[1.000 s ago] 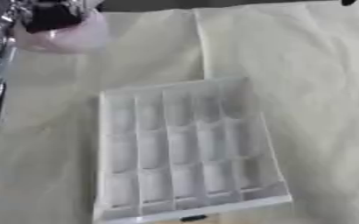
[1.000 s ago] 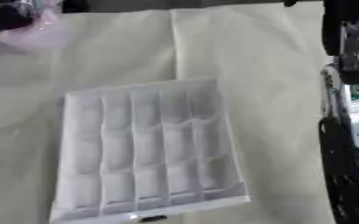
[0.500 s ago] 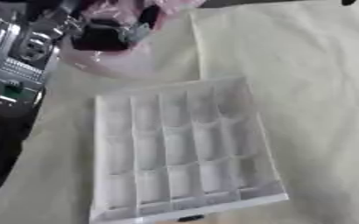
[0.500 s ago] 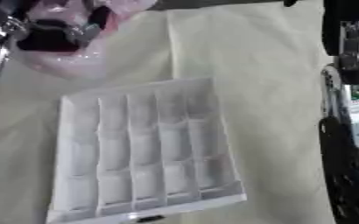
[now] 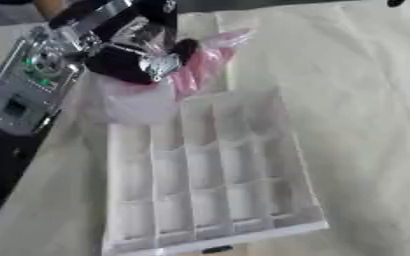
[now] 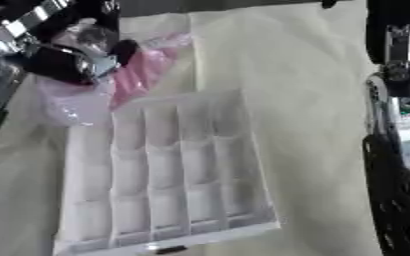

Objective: Pick up objects on the table and place them in the box.

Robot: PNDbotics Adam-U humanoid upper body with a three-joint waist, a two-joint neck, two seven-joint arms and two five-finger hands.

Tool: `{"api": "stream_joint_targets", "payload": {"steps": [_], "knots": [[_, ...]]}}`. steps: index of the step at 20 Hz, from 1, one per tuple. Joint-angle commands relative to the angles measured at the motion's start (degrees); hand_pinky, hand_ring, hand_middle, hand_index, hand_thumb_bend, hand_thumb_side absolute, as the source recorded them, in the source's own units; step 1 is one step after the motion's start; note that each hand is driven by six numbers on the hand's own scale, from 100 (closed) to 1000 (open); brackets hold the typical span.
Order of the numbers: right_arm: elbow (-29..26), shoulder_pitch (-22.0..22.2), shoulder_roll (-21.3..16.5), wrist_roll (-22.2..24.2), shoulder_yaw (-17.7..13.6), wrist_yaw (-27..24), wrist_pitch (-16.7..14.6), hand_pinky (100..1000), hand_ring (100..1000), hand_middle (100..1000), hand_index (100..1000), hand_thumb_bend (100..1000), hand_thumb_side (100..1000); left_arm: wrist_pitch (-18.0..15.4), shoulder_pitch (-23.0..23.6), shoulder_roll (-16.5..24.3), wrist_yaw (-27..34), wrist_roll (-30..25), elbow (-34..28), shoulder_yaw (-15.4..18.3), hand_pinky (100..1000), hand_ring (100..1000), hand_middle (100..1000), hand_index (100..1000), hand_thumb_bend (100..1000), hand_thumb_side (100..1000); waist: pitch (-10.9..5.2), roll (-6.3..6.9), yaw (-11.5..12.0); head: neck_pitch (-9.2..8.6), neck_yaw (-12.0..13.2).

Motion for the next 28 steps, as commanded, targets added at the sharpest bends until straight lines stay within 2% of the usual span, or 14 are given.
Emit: {"api": "stream_joint_targets", "payload": {"steps": [1, 4, 9, 13, 16, 18, 22, 23, 24, 25, 26, 27, 28], "knots": [[-0.8, -0.5, -0.3, 0.4, 0.2, -0.4, 0.0, 361, 619, 794, 600, 100, 645, 2.4, -0.9, 2.8, 7.0, -3.6, -1.2, -1.5, 100, 117, 165, 238, 100, 336, -1.50, 0.09, 0.1, -0.19, -0.5], [-0.7, -0.6, -0.3, 0.5, 0.2, -0.4, -0.1, 361, 619, 794, 600, 100, 645, 5.7, -1.0, 2.9, 13.0, -4.5, -1.1, -3.4, 100, 126, 172, 245, 100, 343, -1.59, 0.07, 0.0, -0.19, -0.6], [-0.4, -0.5, -0.2, 0.6, 0.2, -0.4, -0.1, 361, 619, 794, 601, 100, 645, 12.2, -2.6, 0.1, 23.3, -0.2, -2.0, -7.1, 100, 161, 203, 275, 100, 370, -1.93, 0.08, 0.2, -0.19, -1.0], [-0.4, -0.4, 0.1, 0.6, 0.1, -0.4, 0.1, 361, 619, 794, 601, 100, 645, 13.5, -3.2, -4.6, 24.3, 2.8, -3.4, -7.0, 100, 179, 216, 288, 100, 390, -2.03, -0.10, 0.2, -0.19, -1.9], [-0.5, -0.6, 0.3, 0.5, 0.0, -0.3, 0.1, 362, 619, 794, 601, 100, 645, 12.2, -2.8, -6.9, 19.4, 3.6, -4.0, -6.1, 100, 199, 234, 305, 100, 387, -1.91, -0.23, -0.1, -0.19, -3.3], [-0.5, -0.7, 0.4, 0.4, 0.0, -0.3, 0.1, 362, 619, 794, 601, 100, 645, 10.3, -2.4, -7.7, 14.0, 3.3, -4.0, -5.6, 100, 218, 253, 325, 100, 383, -1.77, -0.28, -0.4, -0.19, -4.0], [-0.6, -0.8, 0.4, 0.4, -0.1, -0.2, 0.2, 361, 619, 794, 600, 100, 644, 5.7, -2.0, -8.8, 6.4, -0.2, -3.5, -5.9, 100, 285, 320, 386, 100, 429, -1.53, -0.28, -0.6, -0.19, -4.2], [-0.6, -0.8, 0.4, 0.4, -0.1, -0.2, 0.2, 360, 619, 794, 600, 100, 643, 4.6, -2.0, -8.8, 5.5, -1.8, -3.4, -6.2, 118, 365, 397, 450, 100, 552, -1.47, -0.28, -0.7, -0.19, -4.1], [-0.6, -0.8, 0.4, 0.4, -0.1, -0.2, 0.2, 360, 619, 794, 600, 100, 643, 3.4, -1.9, -8.8, 4.7, -3.4, -3.2, -6.2, 133, 374, 406, 458, 100, 572, -1.44, -0.29, -0.7, -0.19, -4.1], [-0.6, -0.8, 0.4, 0.5, -0.1, -0.2, 0.2, 360, 619, 794, 599, 100, 643, 2.2, -1.9, -8.7, 4.0, -5.2, -3.1, -6.4, 244, 443, 470, 517, 100, 661, -1.40, -0.30, -0.7, -0.19, -4.1], [-0.6, -0.8, 0.4, 0.5, -0.1, -0.2, 0.2, 360, 619, 794, 599, 100, 643, 0.9, -1.9, -8.5, 3.2, -7.1, -2.9, -6.4, 260, 453, 479, 525, 100, 671, -1.37, -0.31, -0.7, -0.19, -4.0], [-0.5, -0.8, 0.4, 0.5, -0.1, -0.2, 0.1, 360, 618, 794, 599, 100, 642, -0.2, -2.0, -8.3, 2.2, -9.4, -2.7, -6.7, 382, 525, 558, 601, 100, 750, -1.34, -0.33, -0.7, -0.19, -3.9], [-0.5, -0.8, 0.3, 0.5, -0.1, -0.2, 0.1, 360, 618, 794, 599, 100, 642, -1.4, -2.1, -8.1, 0.9, -12.0, -2.4, -6.7, 382, 525, 558, 601, 100, 750, -1.32, -0.35, -0.7, -0.19, -3.8]]}}
